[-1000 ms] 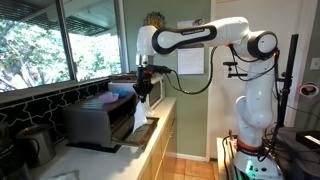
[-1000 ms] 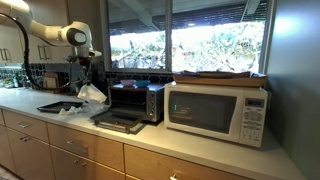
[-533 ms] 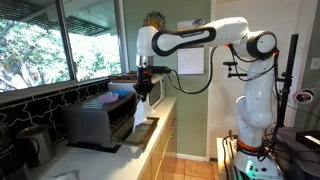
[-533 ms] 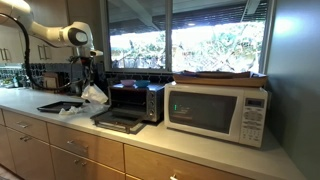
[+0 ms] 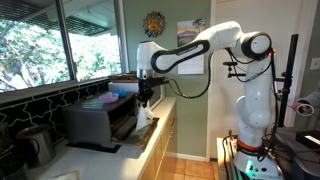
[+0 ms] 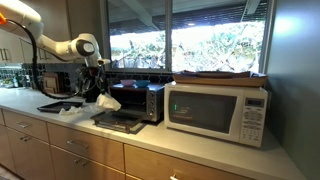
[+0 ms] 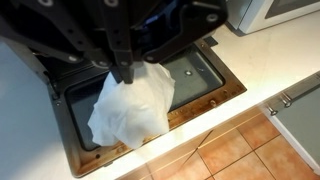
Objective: Use the white napkin to wipe the toaster oven door
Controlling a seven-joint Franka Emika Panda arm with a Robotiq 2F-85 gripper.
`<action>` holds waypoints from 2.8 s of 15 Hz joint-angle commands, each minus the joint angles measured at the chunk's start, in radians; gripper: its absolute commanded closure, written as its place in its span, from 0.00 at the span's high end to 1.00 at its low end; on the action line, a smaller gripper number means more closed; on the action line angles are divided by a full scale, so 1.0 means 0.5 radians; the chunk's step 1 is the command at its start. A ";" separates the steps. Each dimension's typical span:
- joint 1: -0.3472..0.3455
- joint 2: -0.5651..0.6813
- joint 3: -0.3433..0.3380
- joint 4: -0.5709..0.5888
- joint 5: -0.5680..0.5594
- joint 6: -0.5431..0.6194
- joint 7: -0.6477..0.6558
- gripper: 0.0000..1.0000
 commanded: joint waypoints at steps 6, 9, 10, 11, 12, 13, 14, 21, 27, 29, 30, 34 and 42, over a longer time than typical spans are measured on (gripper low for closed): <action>0.010 0.196 -0.064 -0.140 -0.182 0.066 -0.026 0.00; 0.015 0.235 -0.079 -0.183 -0.172 0.268 0.001 0.00; 0.012 0.247 -0.086 -0.197 -0.142 0.321 0.011 0.00; 0.008 0.255 -0.092 -0.191 -0.012 0.322 -0.031 0.00; 0.022 0.256 -0.089 -0.148 -0.126 0.252 -0.009 0.01; 0.022 0.265 -0.094 -0.149 -0.089 0.266 -0.010 0.01; 0.022 0.269 -0.097 -0.149 -0.068 0.272 -0.010 0.01; 0.024 0.499 -0.168 -0.181 -0.463 0.638 0.231 0.00; 0.048 0.533 -0.184 -0.174 -0.034 0.653 -0.150 0.01; 0.046 0.507 -0.174 -0.176 0.020 0.654 -0.203 0.00; 0.047 0.543 -0.172 -0.149 0.044 0.643 -0.209 0.00; 0.078 0.654 -0.255 -0.111 -0.148 0.559 -0.031 0.00; 0.110 0.620 -0.434 -0.095 -0.774 0.230 0.646 0.00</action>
